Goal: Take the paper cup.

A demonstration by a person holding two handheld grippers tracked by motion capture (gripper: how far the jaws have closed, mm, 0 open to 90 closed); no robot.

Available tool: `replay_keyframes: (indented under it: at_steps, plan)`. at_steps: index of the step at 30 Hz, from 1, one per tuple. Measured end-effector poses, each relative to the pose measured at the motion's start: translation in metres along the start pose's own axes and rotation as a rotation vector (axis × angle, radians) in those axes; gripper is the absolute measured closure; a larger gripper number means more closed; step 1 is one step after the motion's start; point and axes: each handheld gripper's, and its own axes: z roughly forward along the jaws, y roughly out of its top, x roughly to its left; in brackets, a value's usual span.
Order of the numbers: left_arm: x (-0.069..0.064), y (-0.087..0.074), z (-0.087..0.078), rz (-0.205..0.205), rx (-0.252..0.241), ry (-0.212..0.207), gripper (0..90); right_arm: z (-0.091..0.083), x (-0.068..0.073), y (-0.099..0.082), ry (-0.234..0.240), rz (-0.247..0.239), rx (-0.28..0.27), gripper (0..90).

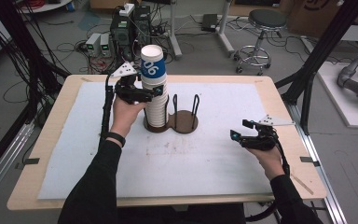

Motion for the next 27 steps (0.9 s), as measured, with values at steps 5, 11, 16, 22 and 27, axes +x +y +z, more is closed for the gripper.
replay_keyframes:
  at_steps: [5, 11, 16, 22, 27]
  plan:
    - [0.001, 0.000, 0.000, -0.002, -0.003, -0.002, 10.9, 0.001, 0.008, 0.008, 0.018, -0.018, -0.022, 18.7]
    - [0.001, 0.001, 0.001, 0.004, 0.003, -0.004, 10.9, 0.002, 0.016, 0.019, 0.041, -0.026, -0.039, 18.8]
    - [0.001, 0.002, 0.001, 0.007, 0.010, -0.004, 11.0, 0.006, 0.022, 0.037, 0.067, -0.043, -0.056, 18.9]
    - [0.001, 0.002, 0.002, 0.006, 0.011, -0.004, 11.0, 0.011, 0.026, 0.061, 0.087, -0.066, -0.079, 19.3]
    - [0.001, 0.002, 0.002, 0.008, 0.013, -0.002, 11.0, 0.015, 0.031, 0.077, 0.104, -0.084, -0.088, 19.4]
